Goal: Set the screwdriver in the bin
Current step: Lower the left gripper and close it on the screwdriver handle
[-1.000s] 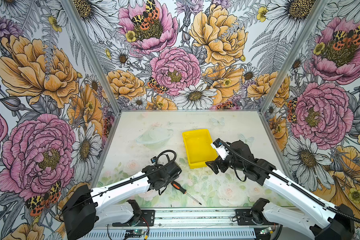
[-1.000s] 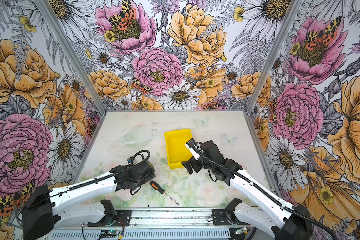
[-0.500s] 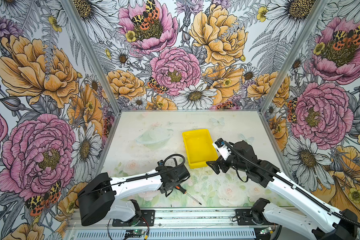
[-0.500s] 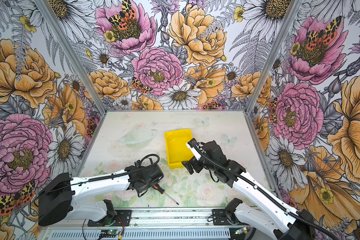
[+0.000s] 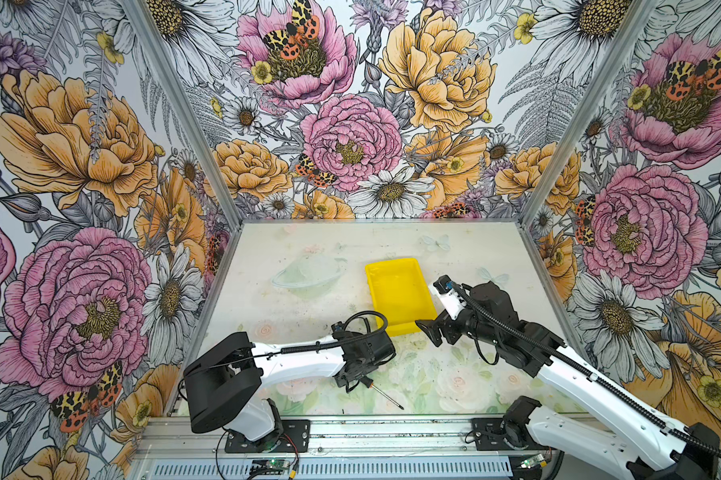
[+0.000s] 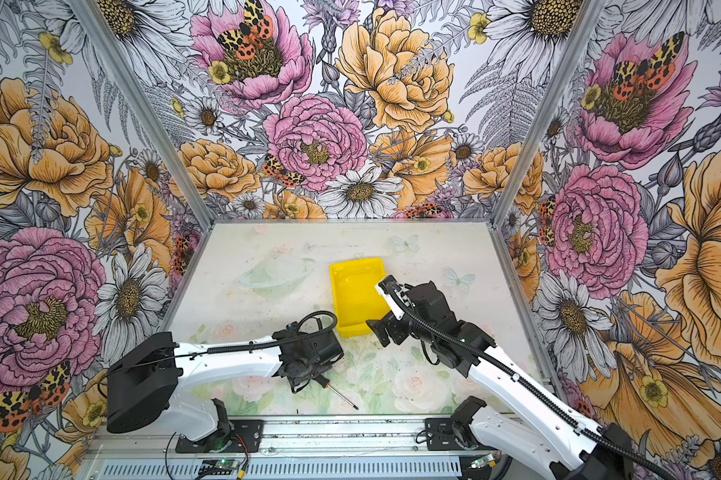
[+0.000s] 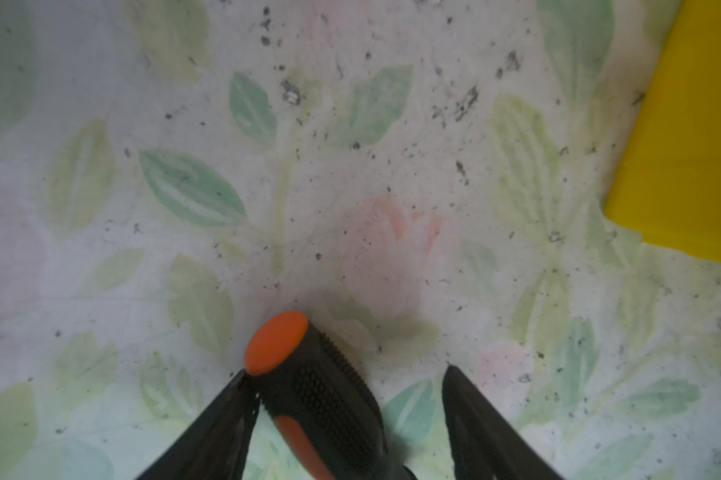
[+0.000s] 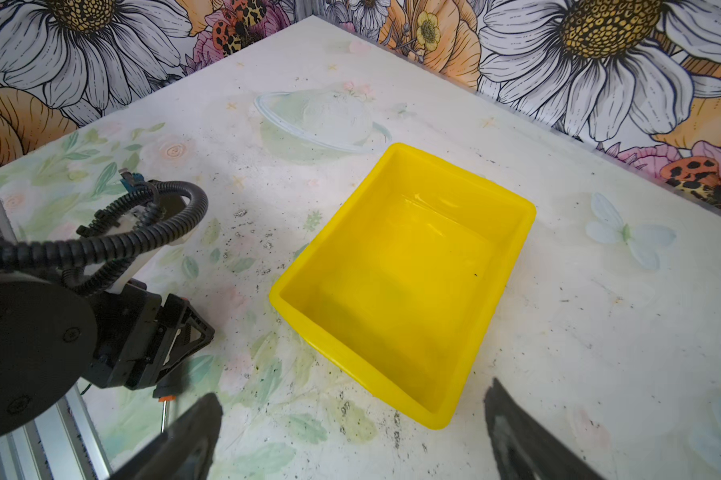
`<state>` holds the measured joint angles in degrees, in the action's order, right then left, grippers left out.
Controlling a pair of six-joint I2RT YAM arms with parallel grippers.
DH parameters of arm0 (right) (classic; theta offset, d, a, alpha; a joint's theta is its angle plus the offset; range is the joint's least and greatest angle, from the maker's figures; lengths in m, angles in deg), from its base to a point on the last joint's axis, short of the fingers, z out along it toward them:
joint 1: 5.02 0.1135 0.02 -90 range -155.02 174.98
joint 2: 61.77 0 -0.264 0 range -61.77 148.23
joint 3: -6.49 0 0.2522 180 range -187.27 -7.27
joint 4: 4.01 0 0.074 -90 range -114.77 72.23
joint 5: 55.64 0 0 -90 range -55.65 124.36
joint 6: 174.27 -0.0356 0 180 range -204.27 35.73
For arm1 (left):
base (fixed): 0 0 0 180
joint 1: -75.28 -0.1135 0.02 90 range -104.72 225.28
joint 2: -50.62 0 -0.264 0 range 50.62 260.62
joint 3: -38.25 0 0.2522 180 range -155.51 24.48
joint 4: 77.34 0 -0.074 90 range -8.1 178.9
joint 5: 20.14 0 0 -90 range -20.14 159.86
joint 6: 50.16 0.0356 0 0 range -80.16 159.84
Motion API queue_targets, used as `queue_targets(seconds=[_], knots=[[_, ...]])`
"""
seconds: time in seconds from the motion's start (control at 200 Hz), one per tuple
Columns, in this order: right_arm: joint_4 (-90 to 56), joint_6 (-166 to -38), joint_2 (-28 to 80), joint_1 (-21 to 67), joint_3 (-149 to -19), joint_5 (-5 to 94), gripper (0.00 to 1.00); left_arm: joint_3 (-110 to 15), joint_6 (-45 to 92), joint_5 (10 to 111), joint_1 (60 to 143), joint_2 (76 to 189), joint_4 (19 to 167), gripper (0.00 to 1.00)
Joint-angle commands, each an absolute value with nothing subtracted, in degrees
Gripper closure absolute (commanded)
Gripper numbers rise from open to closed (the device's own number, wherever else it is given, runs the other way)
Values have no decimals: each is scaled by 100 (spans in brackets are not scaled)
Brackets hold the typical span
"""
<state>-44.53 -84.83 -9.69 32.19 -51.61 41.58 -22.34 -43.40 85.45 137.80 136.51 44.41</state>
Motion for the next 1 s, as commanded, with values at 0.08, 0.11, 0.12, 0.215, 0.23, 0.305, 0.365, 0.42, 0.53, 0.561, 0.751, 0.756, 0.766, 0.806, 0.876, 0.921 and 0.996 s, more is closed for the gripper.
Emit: queue_targets(seconds=[0.08, 0.11, 0.12, 0.215, 0.23, 0.305, 0.365, 0.42, 0.53, 0.561, 0.751, 0.756, 0.766, 0.806, 0.876, 0.921, 0.996], knots=[[-4374, -8420, -1081, 3253, -5144, 3983, 1, -2189, -4511, 8405, 13830, 13725, 4619, 39], [-4378, -8413, -1090, 3256, -5144, 3984, 1, -2130, -4546, 8389, 13830, 13718, 4679, 43], [-4374, -8415, -1102, 3254, -5141, 3977, 1, -2113, -4551, 8384, 13830, 13713, 4713, 44], [-4374, -8412, -1127, 3257, -5131, 3958, 0, -1982, -4619, 8361, 13830, 13693, 4818, 49], [-4379, -8403, -1131, 3251, -5131, 3960, 1, -1974, -4620, 8365, 13830, 13700, 4834, 49], [-4378, -8401, -1129, 3257, -5131, 3952, 0, -1937, -4622, 8337, 13833, 13728, 4871, 50], [-4378, -8401, -1137, 3251, -5134, 3952, 0, -1928, -4603, 8310, 13831, 13776, 4907, 53], [-4378, -8401, -1149, 3253, -5131, 3952, 0, -1937, -4582, 8299, 13830, 13822, 4926, 55], [-4386, -8394, -1167, 3250, -5132, 3920, 0, -1963, -4538, 8294, 13830, 13894, 4957, 61], [-4387, -8392, -1171, 3251, -5130, 3912, 1, -1963, -4530, 8293, 13830, 13898, 4968, 63], [-4382, -8392, -1197, 3249, -5129, 3884, 0, -1957, -4496, 8351, 13821, 13814, 4974, 82], [-4385, -8392, -1200, 3250, -5125, 3884, 0, -1956, -4497, 8350, 13817, 13806, 4972, 82], [-4387, -8392, -1202, 3250, -5129, 3884, 1, -1955, -4491, 8359, 13818, 13790, 4970, 84], [-4378, -8392, -1200, 3250, -5130, 3889, 0, -1946, -4482, 8383, 13793, 13722, 4975, 87], [-4379, -8398, -1202, 3251, -5130, 3874, 1, -1929, -4421, 8433, 13729, 13563, 4964, 93], [-4374, -8417, -1197, 3243, -5130, 3861, 0, -1928, -4345, 8465, 13663, 13417, 4953, 95], [-4378, -8427, -1215, 3223, -5117, 3858, 1, -1951, -4174, 8551, 13530, 13147, 4886, 96]])
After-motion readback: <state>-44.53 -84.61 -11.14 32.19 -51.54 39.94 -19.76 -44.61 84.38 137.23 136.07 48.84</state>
